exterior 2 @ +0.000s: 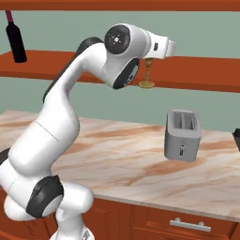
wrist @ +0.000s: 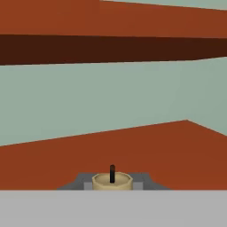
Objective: Get the candle and the wine from the cabinet and move them to the dining counter.
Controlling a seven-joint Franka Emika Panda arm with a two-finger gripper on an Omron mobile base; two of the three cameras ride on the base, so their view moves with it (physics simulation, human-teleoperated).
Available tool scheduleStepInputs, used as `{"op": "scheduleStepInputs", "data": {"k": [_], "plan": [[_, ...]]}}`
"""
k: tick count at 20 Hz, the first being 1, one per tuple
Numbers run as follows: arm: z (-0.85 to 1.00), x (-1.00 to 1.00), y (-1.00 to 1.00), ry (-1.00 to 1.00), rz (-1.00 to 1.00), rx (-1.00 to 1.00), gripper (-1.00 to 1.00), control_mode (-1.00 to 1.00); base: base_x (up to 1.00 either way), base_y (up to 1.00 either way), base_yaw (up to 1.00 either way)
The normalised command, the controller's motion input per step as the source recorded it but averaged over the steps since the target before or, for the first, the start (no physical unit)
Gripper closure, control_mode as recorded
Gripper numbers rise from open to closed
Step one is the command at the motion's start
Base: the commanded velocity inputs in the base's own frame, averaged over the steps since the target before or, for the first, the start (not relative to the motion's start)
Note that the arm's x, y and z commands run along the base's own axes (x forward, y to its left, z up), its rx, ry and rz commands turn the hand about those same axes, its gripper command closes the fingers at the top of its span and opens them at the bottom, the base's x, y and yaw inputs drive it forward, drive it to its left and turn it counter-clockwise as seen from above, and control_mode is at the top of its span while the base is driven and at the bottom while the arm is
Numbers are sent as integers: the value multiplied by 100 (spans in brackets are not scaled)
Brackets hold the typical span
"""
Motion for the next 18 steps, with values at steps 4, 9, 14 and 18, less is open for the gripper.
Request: {"op": "scheduleStepInputs", "data": {"k": [4, 9, 14, 18], "plan": [[-1, -96, 94, 0, 0, 0, 100, -100, 0, 0, 0], [-1, -91, 100, 0, 0, 0, 100, -100, 0, 0, 0], [0, -78, 87, 0, 0, 0, 100, -100, 0, 0, 0], [0, -68, 59, 0, 0, 0, 100, -100, 0, 0, 0]]}}
